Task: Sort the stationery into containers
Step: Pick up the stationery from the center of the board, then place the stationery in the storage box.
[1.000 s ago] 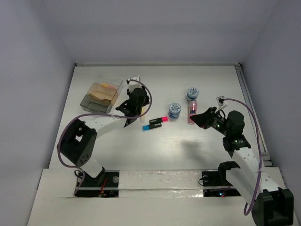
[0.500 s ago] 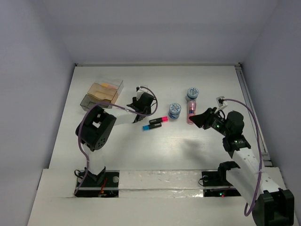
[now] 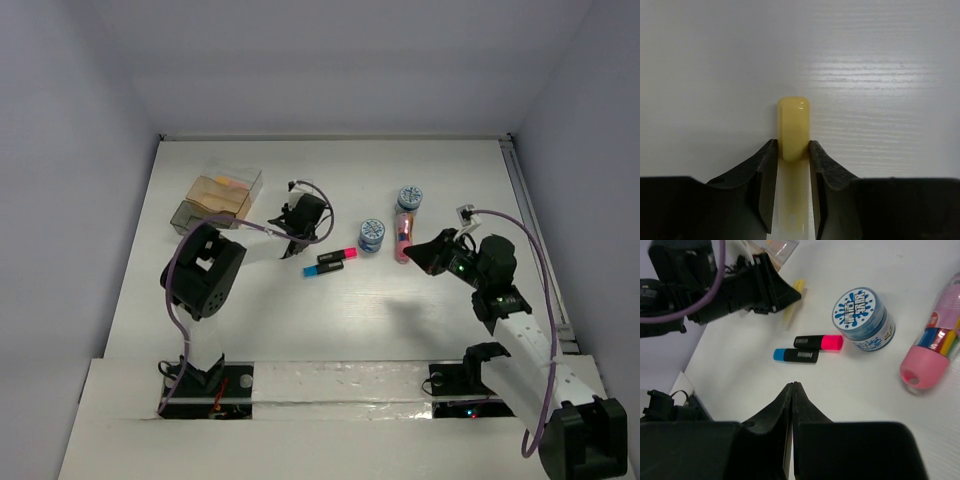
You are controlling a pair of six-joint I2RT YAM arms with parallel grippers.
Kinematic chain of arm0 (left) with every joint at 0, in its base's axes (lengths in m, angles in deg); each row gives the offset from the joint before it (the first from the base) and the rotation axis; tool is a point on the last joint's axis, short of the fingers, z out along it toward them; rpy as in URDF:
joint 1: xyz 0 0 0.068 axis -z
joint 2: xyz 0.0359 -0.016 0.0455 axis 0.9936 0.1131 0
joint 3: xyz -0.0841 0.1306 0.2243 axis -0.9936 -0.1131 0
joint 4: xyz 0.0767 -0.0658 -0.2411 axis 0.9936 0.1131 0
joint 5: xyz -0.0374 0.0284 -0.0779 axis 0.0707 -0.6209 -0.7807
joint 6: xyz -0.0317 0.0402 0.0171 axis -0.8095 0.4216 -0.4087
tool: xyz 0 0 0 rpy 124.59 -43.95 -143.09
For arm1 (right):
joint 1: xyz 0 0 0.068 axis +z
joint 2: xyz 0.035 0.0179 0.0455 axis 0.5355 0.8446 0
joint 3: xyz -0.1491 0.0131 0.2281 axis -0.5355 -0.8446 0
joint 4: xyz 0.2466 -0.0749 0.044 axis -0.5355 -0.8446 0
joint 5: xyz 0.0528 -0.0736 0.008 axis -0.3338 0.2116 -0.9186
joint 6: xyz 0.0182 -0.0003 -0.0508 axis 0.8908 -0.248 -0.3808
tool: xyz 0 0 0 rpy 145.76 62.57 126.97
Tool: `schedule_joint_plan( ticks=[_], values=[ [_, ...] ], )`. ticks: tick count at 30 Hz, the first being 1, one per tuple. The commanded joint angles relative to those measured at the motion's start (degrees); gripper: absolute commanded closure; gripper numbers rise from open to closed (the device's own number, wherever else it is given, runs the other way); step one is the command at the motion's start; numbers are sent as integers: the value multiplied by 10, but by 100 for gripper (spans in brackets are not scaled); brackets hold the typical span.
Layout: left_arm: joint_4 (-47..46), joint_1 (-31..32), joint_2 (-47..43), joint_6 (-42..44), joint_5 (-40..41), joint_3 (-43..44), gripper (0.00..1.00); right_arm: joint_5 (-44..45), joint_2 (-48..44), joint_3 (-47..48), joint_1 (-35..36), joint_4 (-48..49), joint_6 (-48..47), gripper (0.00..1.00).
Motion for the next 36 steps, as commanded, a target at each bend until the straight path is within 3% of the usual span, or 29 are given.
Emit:
schedule_joint_plan(
  ticks=[1,8,15,25,36],
  values=[
    [-22,-43,-83,2,-13,34,100,10,19,28,25,5,-13,95],
    [-27,-204,-93,-50,-137,131,100,50,41,41,69,-8,-34,93],
    [-26,-291,-28,-89,-101,208,100,40,48,38,86,14,-37,93],
    [-105,-305,27,-136,-38,190,100,-2,54,27,103,62,-37,92],
    [-203,-305,64,-108,-21,164,100,-12,0,2,103,103,-28,91]
  ],
)
